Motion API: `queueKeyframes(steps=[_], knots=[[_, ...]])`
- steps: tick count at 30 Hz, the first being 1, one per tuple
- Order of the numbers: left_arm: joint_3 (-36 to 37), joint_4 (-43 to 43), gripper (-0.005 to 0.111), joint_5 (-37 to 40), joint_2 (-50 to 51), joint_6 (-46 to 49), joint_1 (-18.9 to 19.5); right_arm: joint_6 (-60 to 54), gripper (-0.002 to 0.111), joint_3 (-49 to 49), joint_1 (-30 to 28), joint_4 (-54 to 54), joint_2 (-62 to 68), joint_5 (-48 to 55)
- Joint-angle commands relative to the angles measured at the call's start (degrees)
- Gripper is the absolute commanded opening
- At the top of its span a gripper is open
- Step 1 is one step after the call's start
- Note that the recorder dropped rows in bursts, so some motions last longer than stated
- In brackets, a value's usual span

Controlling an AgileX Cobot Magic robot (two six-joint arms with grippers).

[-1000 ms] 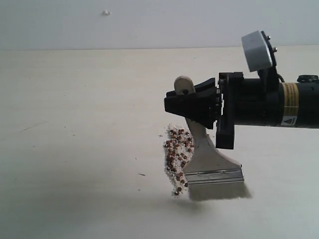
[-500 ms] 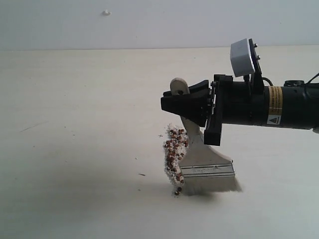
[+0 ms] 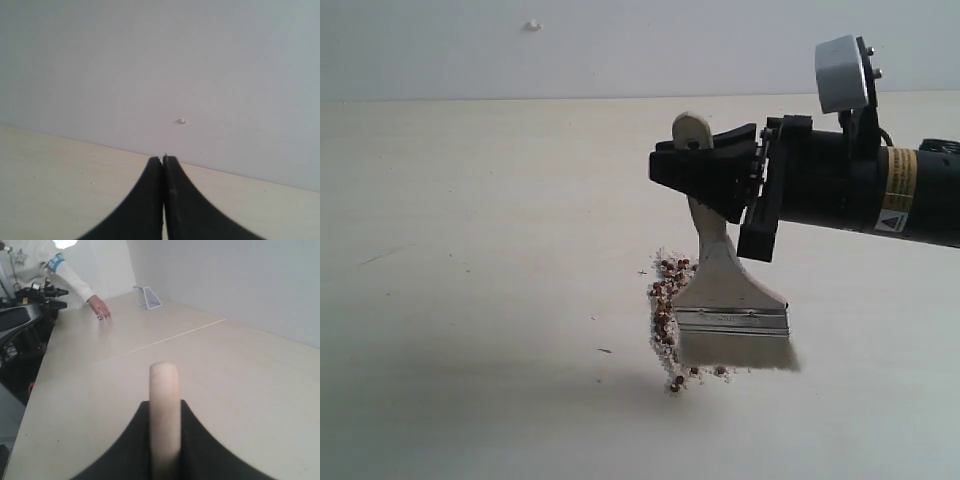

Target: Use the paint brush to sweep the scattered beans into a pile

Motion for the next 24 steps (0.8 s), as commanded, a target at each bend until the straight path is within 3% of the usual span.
queueKeyframes(steps=[1,13,24], knots=[[0.2,-0.4,0.000,-0.1,-0.3,0.0,0.1,-0.6,0.000,3.0,0.1,4.0,-0.7,-0.3],[0.2,-0.4,0.000,-0.1,-0.3,0.0,0.1,1.9,0.000,4.0,0.1,-3.2,2.0,-0.3],[0.2,-0.4,0.000,-0.1,-0.3,0.0,0.1,-10.9,0.000,3.2,0.1,3.4,8.7,-0.3]])
